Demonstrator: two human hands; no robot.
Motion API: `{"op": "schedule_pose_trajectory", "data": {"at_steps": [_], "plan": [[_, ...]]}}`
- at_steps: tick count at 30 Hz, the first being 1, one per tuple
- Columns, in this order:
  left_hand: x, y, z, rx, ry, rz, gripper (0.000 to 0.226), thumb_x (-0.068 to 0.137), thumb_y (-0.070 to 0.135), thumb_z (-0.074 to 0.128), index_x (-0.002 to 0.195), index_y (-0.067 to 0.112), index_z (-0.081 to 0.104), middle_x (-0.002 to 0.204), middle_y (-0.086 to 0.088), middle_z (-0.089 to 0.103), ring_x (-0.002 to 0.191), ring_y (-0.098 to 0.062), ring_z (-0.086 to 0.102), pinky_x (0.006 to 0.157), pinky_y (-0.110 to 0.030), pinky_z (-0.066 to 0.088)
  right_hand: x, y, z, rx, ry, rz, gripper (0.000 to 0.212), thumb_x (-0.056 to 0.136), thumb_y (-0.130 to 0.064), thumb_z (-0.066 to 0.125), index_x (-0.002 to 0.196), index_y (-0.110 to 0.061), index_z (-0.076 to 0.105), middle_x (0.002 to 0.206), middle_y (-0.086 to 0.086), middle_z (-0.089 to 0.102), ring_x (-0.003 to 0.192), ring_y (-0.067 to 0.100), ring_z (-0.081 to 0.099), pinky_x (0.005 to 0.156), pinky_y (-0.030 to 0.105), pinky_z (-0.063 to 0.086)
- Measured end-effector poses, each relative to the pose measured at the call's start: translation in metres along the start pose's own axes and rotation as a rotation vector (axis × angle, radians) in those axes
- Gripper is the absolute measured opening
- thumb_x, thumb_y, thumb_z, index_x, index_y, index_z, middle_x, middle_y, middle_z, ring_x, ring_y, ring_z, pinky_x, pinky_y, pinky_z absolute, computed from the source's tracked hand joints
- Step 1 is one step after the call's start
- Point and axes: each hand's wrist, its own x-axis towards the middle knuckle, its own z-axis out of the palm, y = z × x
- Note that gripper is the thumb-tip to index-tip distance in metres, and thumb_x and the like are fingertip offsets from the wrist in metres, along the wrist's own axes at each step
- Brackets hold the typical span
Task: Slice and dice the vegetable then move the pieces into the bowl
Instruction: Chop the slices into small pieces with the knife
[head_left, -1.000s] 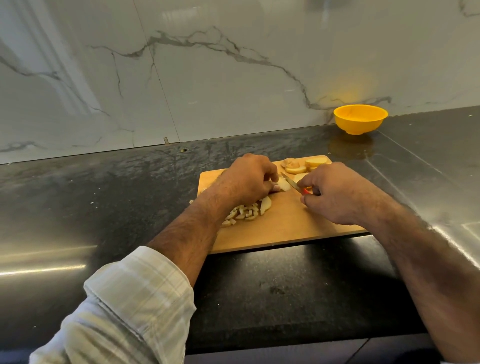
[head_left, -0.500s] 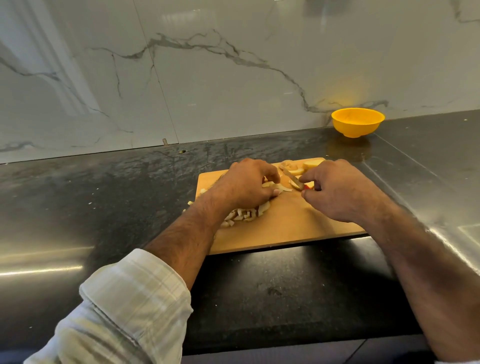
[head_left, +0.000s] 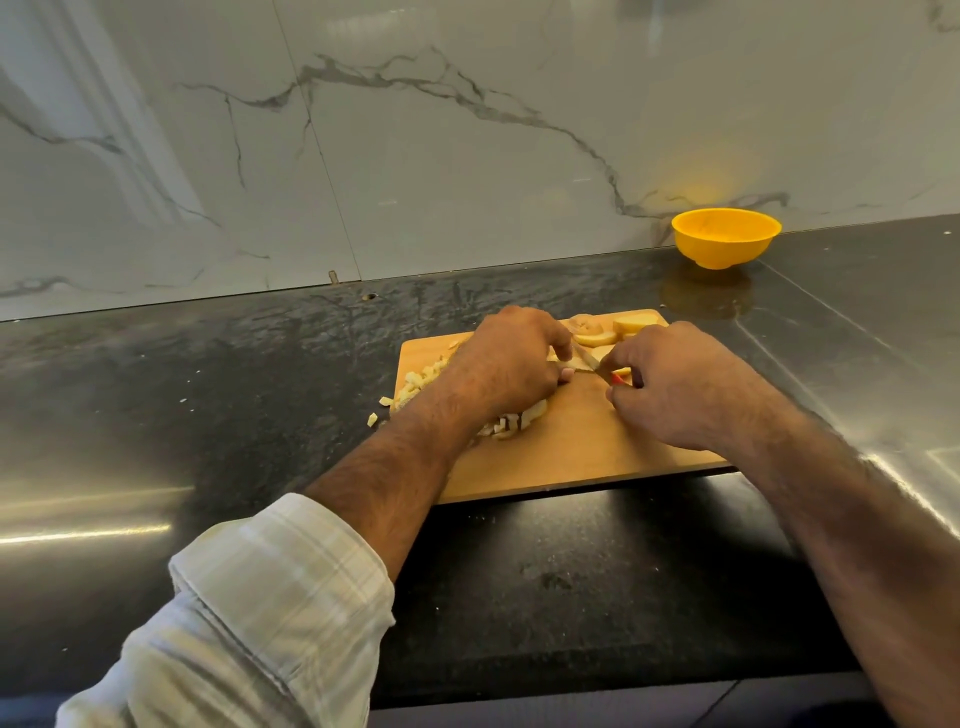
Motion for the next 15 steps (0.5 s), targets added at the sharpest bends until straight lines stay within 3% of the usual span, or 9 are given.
{"op": "schedule_pose_trajectory", "data": {"at_steps": [4,9,15], "plan": [[-0.0033,-0.0053,-0.0091,0.018,-0.023,0.042,0.015,0.098,0.036,0.074,0.108,0.028,0.080,0.115,0.007,0.069,0.105,-0.012,0.062,0.095,-0.041,0.059,-0.0016,-0.0027,0.0000,-0.020,-0.006,-0.017,0.040,0.099,-0.034,0.065,0.139,-0.030,0.064,0.115,-0.007,0.062,0.099,0.014,0.056,0.082,0.028,0.051],[-0.0045,-0.0081,-0.0123,0.065,-0.054,0.071,0.022,0.096,0.043,0.075,0.110,0.027,0.077,0.104,0.012,0.064,0.098,-0.007,0.061,0.083,-0.028,0.054,-0.0006,0.0028,-0.0001,-0.005,0.036,0.009,0.042,0.096,-0.037,0.068,0.138,-0.032,0.065,0.127,-0.004,0.067,0.099,0.013,0.056,0.084,0.031,0.053],[-0.0043,-0.0086,-0.0103,-0.008,-0.083,0.078,0.024,0.097,0.038,0.076,0.119,0.028,0.076,0.114,0.009,0.066,0.105,-0.009,0.062,0.089,-0.031,0.056,-0.0029,-0.0069,0.0012,-0.043,-0.012,-0.021,0.037,0.097,-0.035,0.064,0.133,-0.030,0.067,0.112,-0.008,0.062,0.101,0.015,0.057,0.084,0.030,0.053]]}}
